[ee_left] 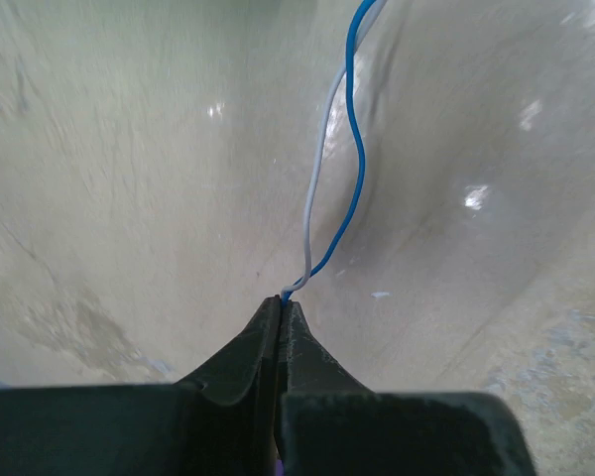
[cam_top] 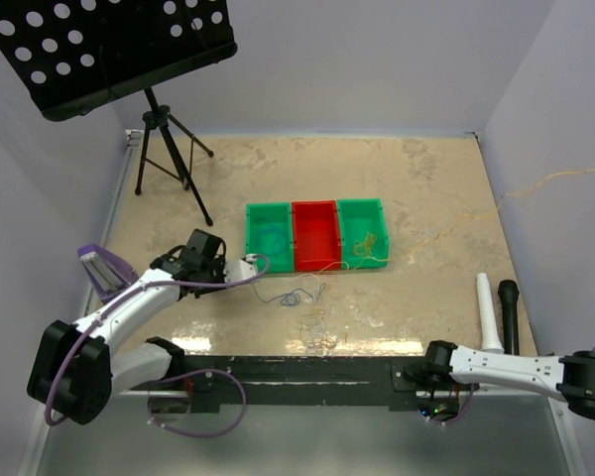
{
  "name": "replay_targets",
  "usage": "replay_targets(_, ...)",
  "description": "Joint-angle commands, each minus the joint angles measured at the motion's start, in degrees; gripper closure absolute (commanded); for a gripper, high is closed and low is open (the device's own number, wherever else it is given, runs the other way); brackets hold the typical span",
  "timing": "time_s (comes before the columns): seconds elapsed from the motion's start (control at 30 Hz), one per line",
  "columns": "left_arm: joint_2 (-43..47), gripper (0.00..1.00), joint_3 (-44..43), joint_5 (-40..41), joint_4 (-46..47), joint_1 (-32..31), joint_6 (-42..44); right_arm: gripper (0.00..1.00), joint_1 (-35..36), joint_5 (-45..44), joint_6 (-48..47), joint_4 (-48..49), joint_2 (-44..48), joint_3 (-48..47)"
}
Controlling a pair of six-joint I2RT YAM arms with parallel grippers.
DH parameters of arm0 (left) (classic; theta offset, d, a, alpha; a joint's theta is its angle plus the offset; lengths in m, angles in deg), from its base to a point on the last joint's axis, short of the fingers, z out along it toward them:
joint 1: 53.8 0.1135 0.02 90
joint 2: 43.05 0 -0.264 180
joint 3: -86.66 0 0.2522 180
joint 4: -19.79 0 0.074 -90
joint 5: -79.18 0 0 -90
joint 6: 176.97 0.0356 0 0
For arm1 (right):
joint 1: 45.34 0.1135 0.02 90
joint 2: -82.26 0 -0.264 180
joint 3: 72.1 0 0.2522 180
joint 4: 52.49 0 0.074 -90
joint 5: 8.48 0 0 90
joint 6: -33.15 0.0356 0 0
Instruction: Untangle the cables
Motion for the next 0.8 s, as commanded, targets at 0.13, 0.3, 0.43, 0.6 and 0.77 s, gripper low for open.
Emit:
replay_targets(0.13,0.73,1.00,6.66,5.99,5.58,6.12,7.53,1.00,0.21,-7.04,-16.55,11.97,0.37,-4.40)
replay_targets(0.3,-0.86,1.00,3.67,4.76,3.91,6.12,5.95,1.00,0.21,-8.26,-22.51,19.51,0.55,-2.56)
replay_targets(0.43,-0.25,1.00,6.47,7.64,6.10,6.21,7.70,1.00,0.21,-8.01,-28.85,25.77,0.81,-2.81)
replay_targets(0.6,-0.33,1.00,11.66,12.31,10.32,6.39,10.17,1.00,0.38,-8.71,-34.05,28.24,-1.56,-6.15)
replay_targets(0.77,-1.47,1.00,12.81,13.54,11.73,6.39,9.73,1.00,0.91,-7.22,-30.64,24.66,-2.53,-6.16)
